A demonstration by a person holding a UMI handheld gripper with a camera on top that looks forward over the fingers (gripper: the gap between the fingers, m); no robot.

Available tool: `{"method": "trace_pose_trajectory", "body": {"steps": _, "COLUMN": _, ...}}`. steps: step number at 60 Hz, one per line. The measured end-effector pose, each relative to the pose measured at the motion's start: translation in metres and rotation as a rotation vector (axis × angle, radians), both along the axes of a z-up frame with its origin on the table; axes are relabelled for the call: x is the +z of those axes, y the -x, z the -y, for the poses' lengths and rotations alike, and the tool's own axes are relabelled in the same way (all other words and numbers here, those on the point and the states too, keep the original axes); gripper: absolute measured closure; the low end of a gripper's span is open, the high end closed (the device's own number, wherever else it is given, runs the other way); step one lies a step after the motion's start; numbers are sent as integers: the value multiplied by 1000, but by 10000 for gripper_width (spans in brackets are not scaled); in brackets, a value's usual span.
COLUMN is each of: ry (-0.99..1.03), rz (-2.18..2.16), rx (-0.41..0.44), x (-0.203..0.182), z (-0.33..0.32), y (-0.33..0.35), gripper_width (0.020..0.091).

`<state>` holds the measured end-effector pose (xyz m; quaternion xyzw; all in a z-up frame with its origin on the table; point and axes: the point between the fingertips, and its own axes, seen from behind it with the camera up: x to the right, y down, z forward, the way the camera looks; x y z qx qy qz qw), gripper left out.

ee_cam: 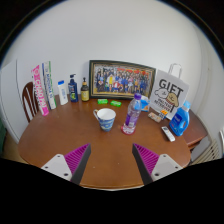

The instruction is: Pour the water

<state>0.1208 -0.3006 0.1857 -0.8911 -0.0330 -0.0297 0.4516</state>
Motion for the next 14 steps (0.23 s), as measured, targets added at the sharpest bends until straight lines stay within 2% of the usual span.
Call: {"method": "trace_pose_trajectory", "body": {"steps": 14, "ry": 7, "rz": 2, "rx": 26, "x": 3, "z": 17, "y": 10, "gripper_width": 248}}
